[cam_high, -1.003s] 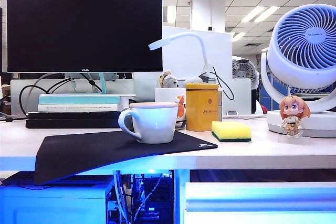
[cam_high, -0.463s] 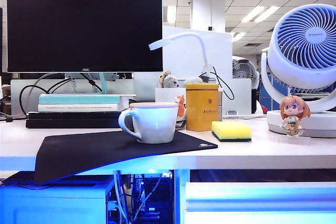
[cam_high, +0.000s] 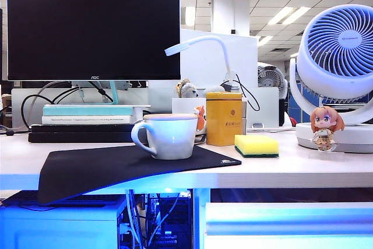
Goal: Open the drawer, place the cleaning sponge inside, then close the drawer.
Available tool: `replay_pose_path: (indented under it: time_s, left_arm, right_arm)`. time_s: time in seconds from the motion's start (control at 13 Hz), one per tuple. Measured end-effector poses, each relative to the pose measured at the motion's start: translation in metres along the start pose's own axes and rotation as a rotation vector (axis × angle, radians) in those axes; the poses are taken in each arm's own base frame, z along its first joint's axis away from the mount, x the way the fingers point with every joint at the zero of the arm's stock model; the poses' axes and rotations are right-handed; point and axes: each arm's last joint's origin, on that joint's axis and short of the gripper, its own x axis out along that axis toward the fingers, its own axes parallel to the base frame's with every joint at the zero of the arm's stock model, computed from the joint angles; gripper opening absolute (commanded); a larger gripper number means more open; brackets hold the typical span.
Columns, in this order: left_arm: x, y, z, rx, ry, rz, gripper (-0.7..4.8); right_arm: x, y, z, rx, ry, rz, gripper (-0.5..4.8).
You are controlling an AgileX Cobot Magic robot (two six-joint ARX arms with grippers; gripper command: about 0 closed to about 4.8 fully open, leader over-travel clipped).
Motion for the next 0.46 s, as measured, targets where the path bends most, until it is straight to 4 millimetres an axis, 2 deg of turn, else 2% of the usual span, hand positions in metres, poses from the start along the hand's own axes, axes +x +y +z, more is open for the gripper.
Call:
replay_pose_path:
  time_s: [0.31,0.46]
  left_arm:
    - [0.0000,0.0000,0.0000,0.000,0.000,0.000,-0.06]
    - [0.0000,0.0000,0.0000,0.000,0.000,0.000,-0.06]
  right_arm:
    - [-0.0003,-0.0008,-0.0009,-0.027,0.008,-0.006,4.79]
    - [0.0018,-0.0019,-0.0052,-0.128,0.020,-0.105,4.79]
